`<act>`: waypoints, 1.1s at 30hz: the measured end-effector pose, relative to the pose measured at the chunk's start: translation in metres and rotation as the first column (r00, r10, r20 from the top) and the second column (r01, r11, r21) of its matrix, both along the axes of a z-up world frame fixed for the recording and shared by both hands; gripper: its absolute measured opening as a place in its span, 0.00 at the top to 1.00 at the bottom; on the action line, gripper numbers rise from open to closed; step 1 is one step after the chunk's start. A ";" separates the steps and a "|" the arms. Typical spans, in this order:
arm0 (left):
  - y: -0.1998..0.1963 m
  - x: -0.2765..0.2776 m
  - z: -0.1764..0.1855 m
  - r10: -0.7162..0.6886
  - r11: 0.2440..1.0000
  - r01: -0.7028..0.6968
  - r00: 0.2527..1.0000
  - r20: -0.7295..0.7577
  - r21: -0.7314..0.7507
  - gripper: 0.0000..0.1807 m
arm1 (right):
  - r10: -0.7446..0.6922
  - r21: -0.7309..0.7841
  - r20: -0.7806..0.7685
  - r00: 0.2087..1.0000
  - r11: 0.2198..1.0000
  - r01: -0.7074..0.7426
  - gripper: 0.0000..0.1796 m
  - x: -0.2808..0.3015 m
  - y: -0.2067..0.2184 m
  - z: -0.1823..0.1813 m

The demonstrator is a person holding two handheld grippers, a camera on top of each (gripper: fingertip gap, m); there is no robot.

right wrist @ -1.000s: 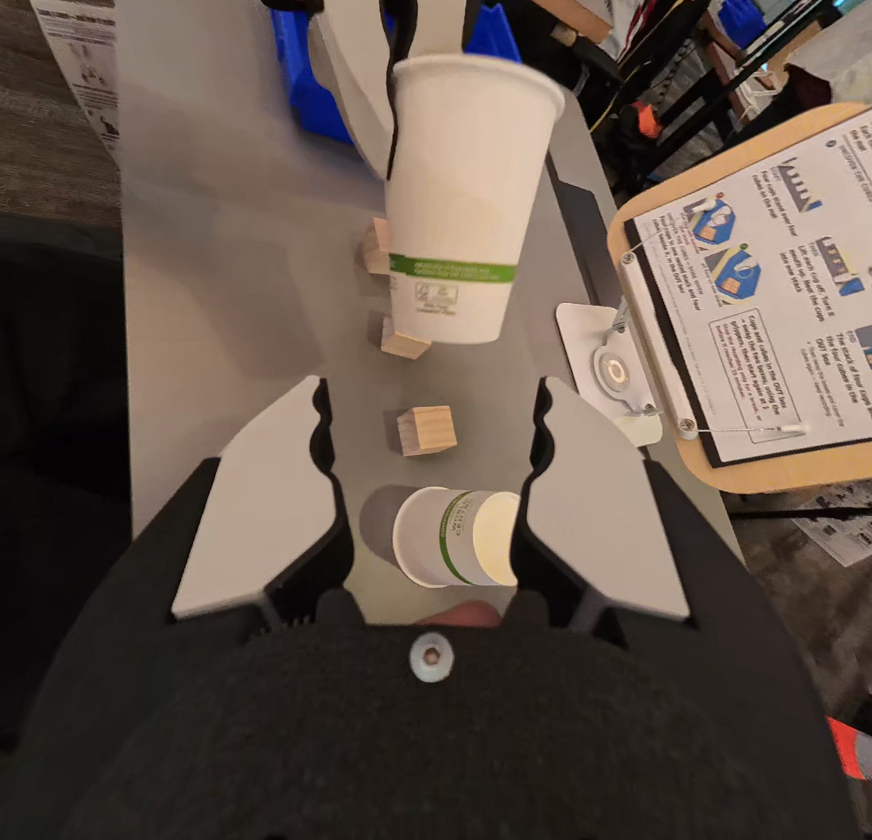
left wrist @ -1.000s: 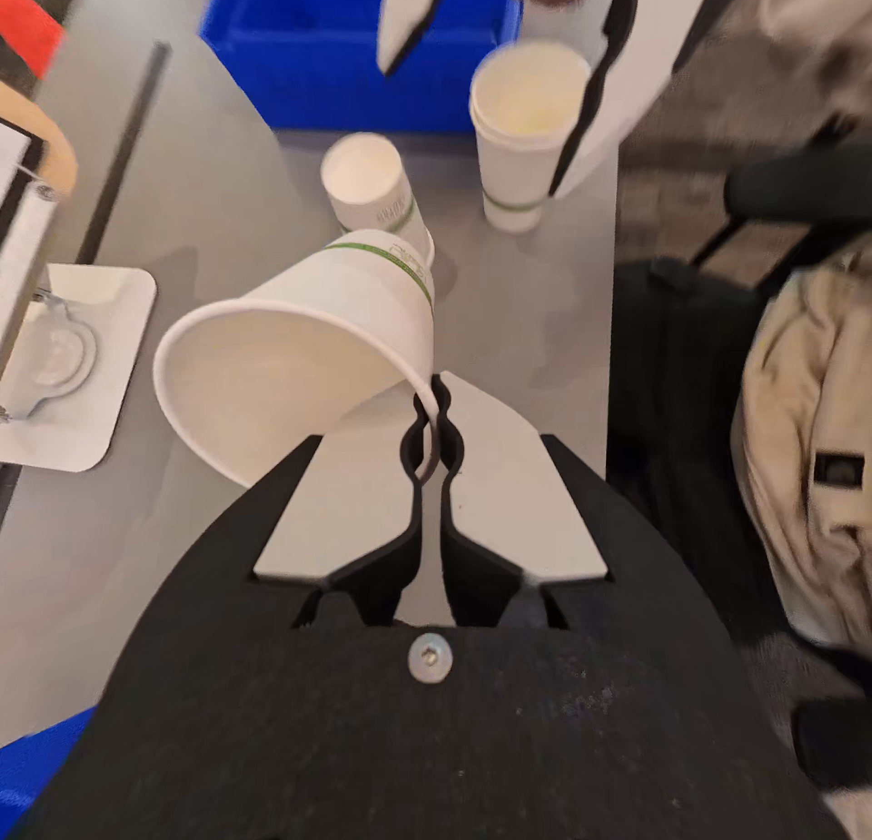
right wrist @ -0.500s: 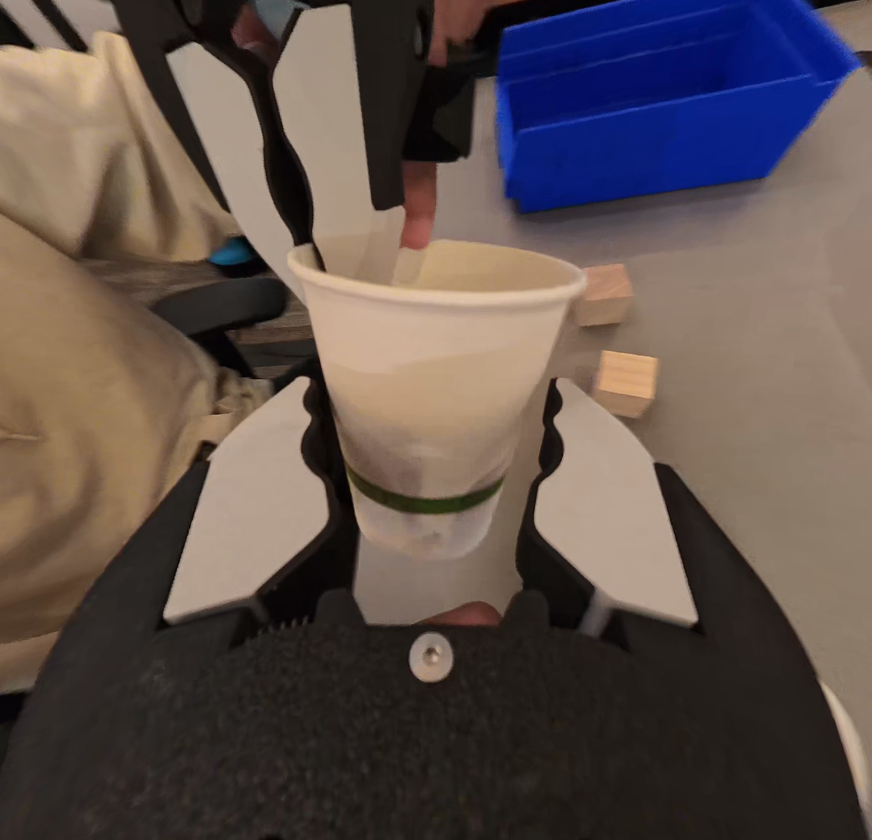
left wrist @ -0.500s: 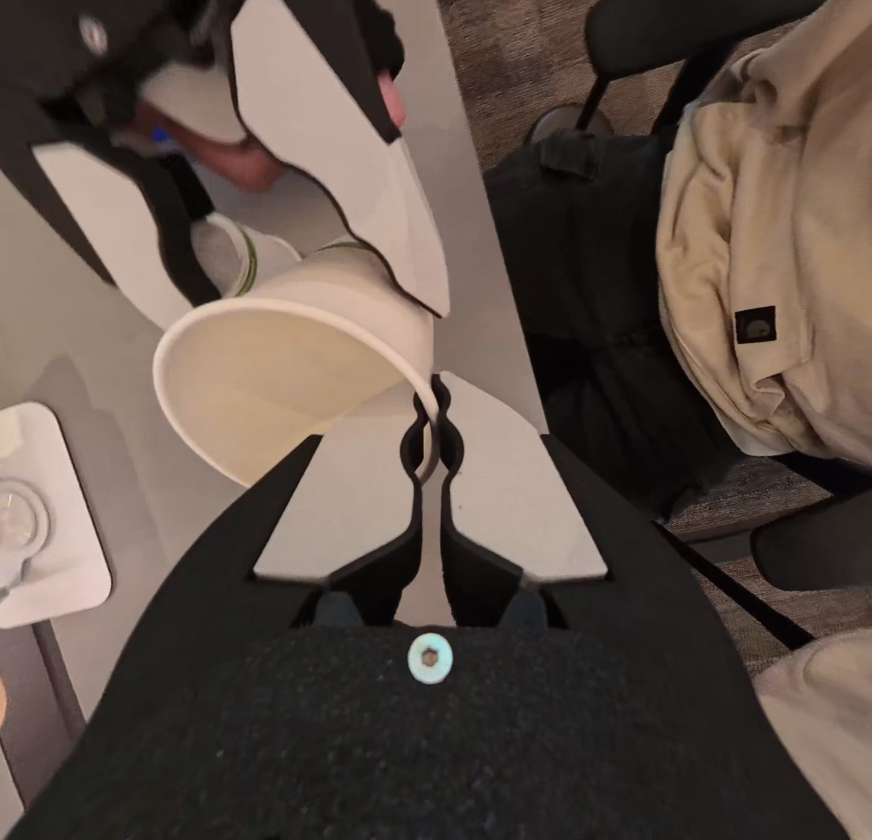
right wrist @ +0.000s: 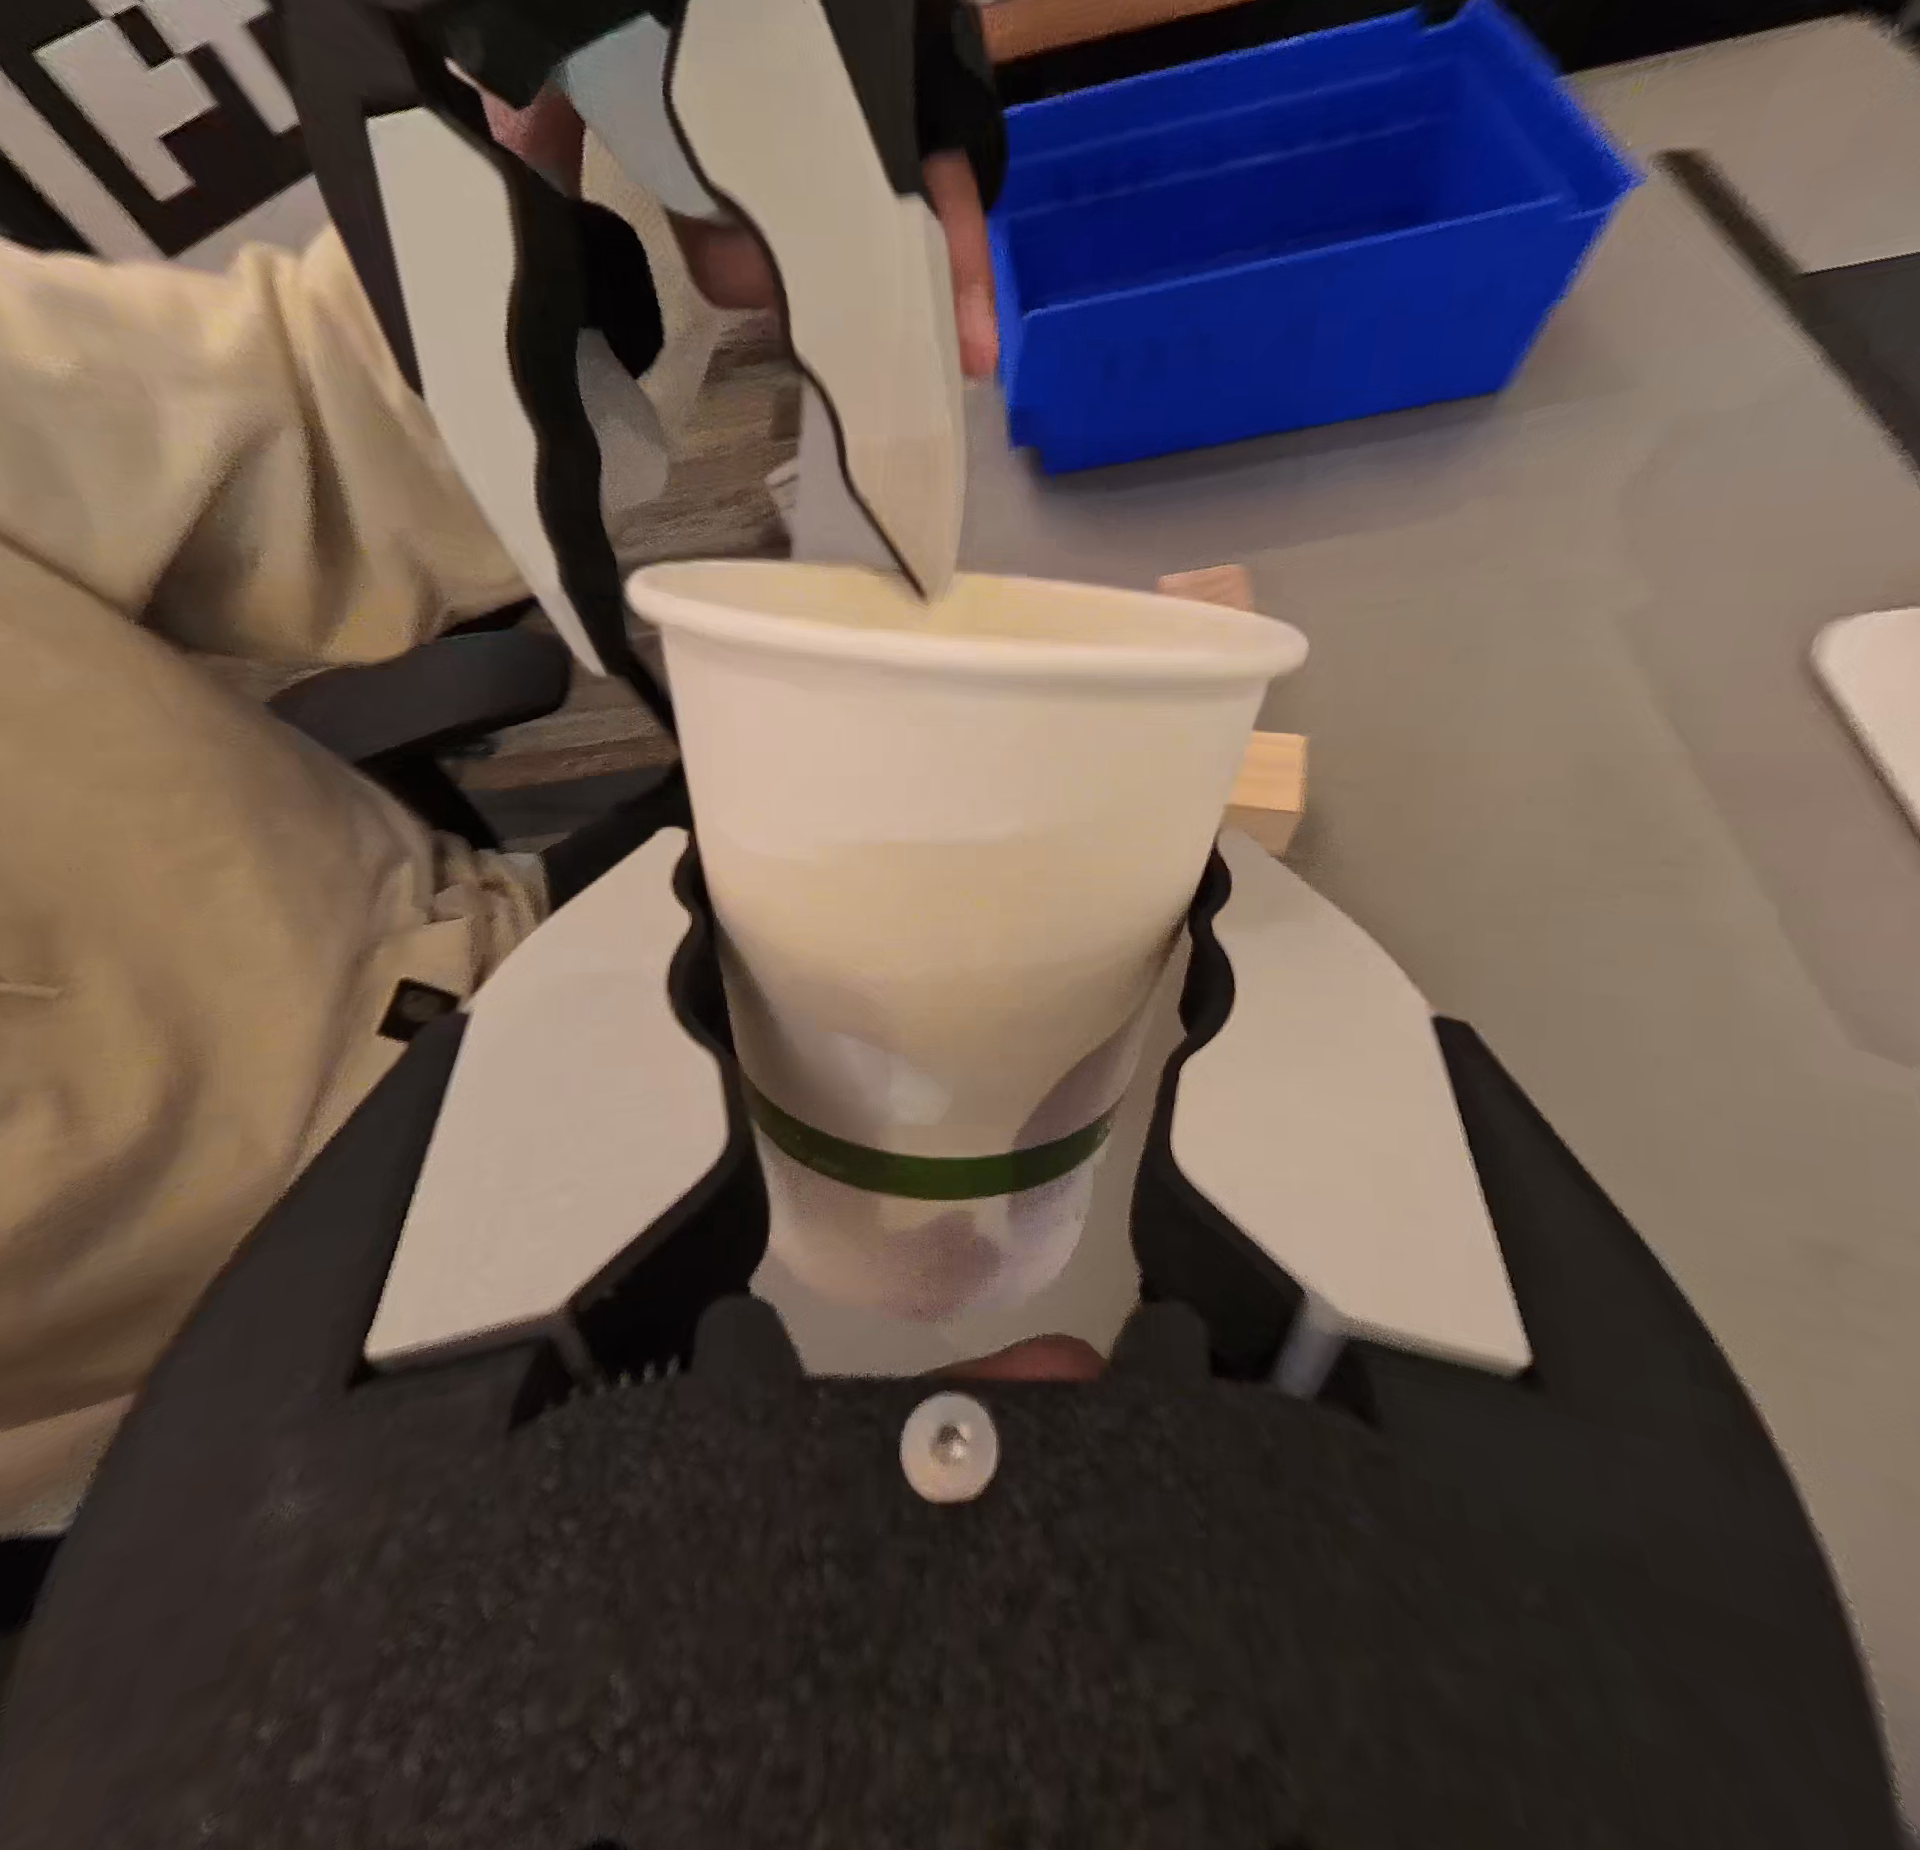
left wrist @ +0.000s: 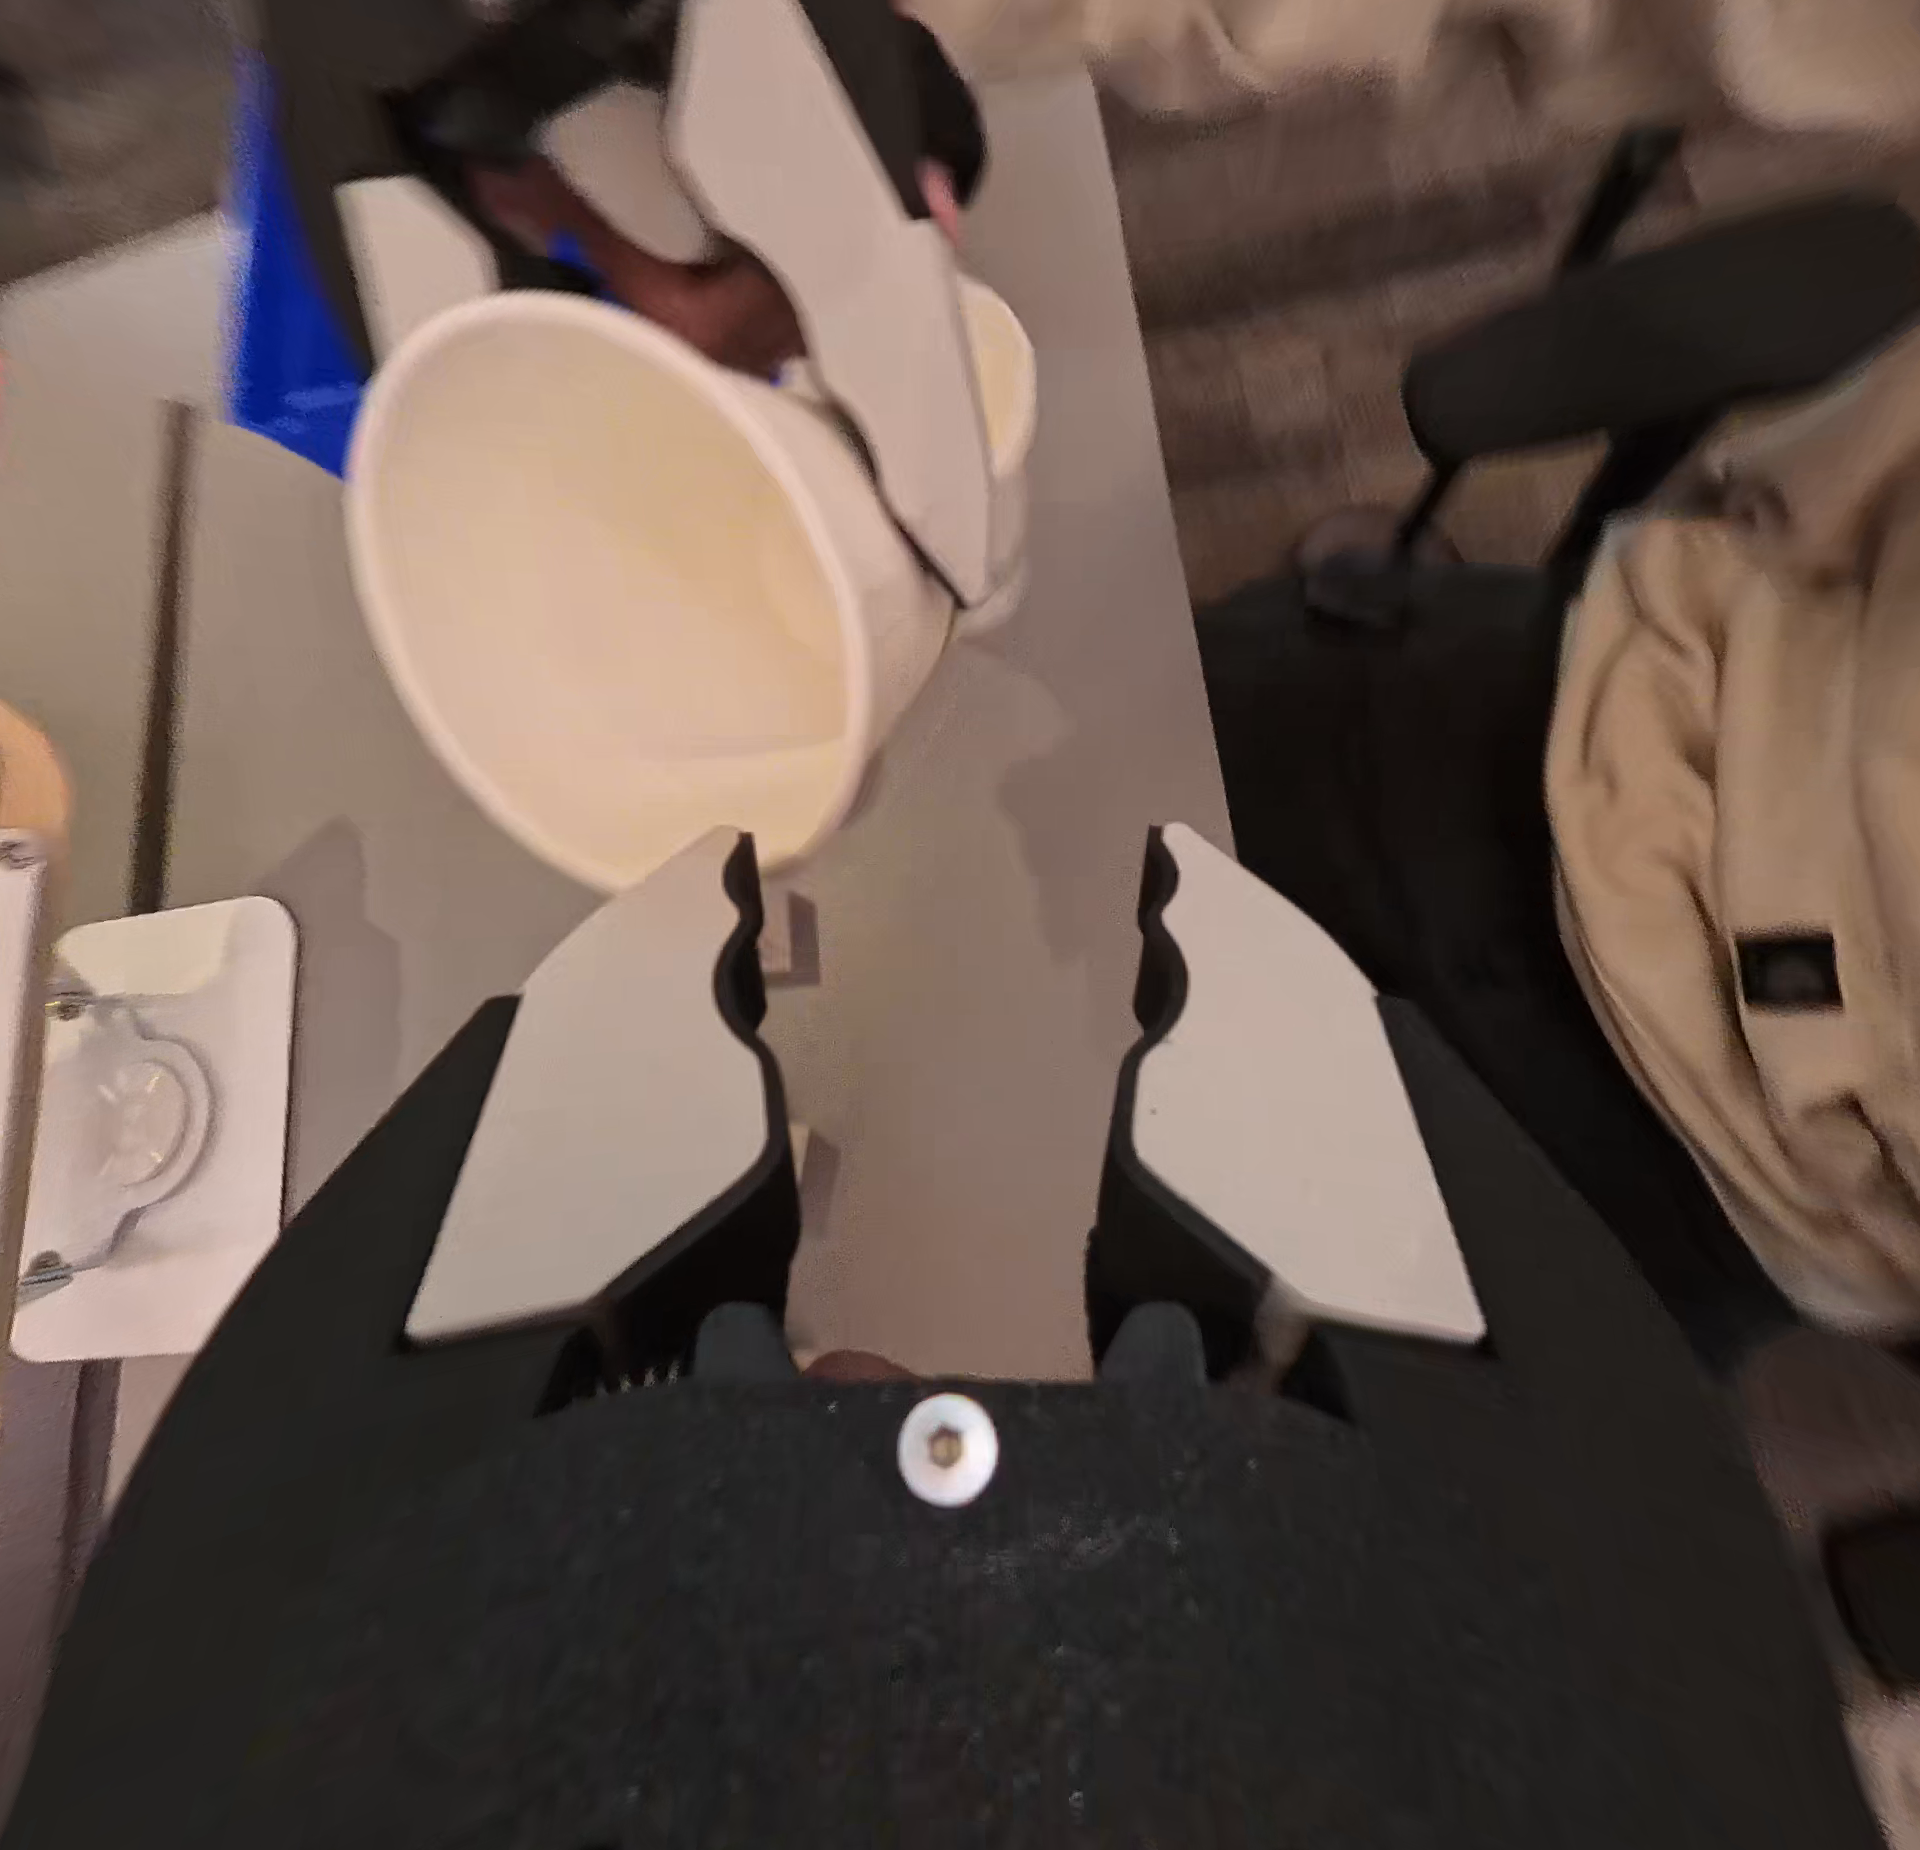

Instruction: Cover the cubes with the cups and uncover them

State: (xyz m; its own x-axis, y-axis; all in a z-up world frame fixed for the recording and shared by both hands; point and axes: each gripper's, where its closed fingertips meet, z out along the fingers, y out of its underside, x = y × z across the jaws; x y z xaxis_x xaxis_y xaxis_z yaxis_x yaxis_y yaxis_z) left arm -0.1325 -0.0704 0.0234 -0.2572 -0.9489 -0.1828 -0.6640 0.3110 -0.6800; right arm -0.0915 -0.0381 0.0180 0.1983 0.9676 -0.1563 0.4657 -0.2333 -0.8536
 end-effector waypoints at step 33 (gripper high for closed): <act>-0.006 -0.061 -0.073 0.309 0.928 -0.205 0.890 0.336 -0.310 0.69 | -0.772 0.177 -0.174 0.611 0.586 0.791 0.50 0.132 -0.008 -0.056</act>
